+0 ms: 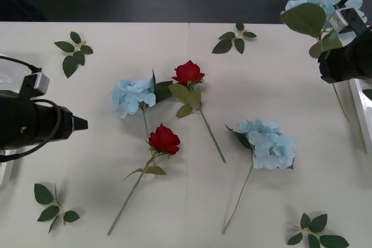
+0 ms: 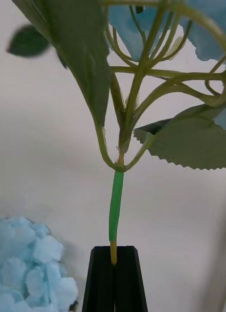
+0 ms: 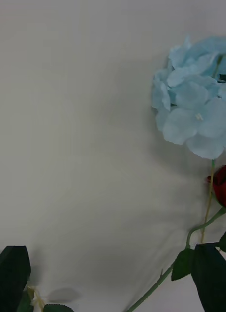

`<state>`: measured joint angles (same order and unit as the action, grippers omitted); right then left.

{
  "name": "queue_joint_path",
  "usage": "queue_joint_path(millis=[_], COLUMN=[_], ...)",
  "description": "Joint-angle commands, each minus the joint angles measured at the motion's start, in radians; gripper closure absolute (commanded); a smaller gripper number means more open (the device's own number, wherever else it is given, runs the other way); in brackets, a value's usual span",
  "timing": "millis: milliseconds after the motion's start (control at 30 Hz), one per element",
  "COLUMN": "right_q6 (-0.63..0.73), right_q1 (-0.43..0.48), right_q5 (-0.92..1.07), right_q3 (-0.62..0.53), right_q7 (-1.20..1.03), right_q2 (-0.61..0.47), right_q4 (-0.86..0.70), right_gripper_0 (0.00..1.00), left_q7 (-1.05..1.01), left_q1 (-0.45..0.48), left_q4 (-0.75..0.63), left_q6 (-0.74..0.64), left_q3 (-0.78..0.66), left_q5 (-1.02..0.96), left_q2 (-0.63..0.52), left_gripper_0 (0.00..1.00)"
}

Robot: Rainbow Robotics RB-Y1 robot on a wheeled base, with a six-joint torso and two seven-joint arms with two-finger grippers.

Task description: Put the red flowers into the right box and the blue flowers into the left box

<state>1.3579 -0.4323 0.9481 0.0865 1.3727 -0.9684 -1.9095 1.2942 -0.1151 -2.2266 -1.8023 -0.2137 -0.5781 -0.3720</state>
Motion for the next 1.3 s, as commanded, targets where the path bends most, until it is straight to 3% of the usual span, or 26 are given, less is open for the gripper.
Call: queue_joint_path(millis=[33,333,633,833,1000,1133,1300], right_q6=[-0.121,-0.344,-0.559,-0.823,-0.985,-1.004,-1.01], right_q1=[0.032,0.076,0.196,0.199,0.139,0.07,0.009], right_q5=[0.12,0.294,0.337,0.339,0.319,0.304,0.288], right_q3=[-0.051,-0.047,-0.033,0.151,0.345,0.446,0.524], right_q7=[0.131,0.304,0.48,0.52,0.537,0.546,0.555], right_q2=[-0.03,-0.007,0.03,0.033,0.037,0.054,0.103], right_q4=[-0.063,-0.207,-0.396,-0.462,-0.464,-0.462,-0.445], right_gripper_0=[1.0,1.0,1.0,1.0,1.0,1.0,1.0], left_q7=[0.01,-0.026,-0.073,-0.17,-0.194,-0.176,-0.088], left_q1=[-0.005,-0.021,-0.066,-0.121,-0.156,-0.159,-0.127], left_q4=[-0.035,0.001,0.131,0.229,0.298,0.288,0.15], left_q6=[-0.006,0.011,0.08,0.129,0.153,0.153,0.147], left_q3=[0.086,0.198,0.301,0.349,0.37,0.378,0.386], left_q5=[0.08,0.281,0.429,0.457,0.469,0.423,0.228], left_q2=[0.025,0.188,0.278,0.283,0.283,0.272,0.169], left_gripper_0=[0.04,0.03,0.04,0.03,0.04,0.03,0.03])
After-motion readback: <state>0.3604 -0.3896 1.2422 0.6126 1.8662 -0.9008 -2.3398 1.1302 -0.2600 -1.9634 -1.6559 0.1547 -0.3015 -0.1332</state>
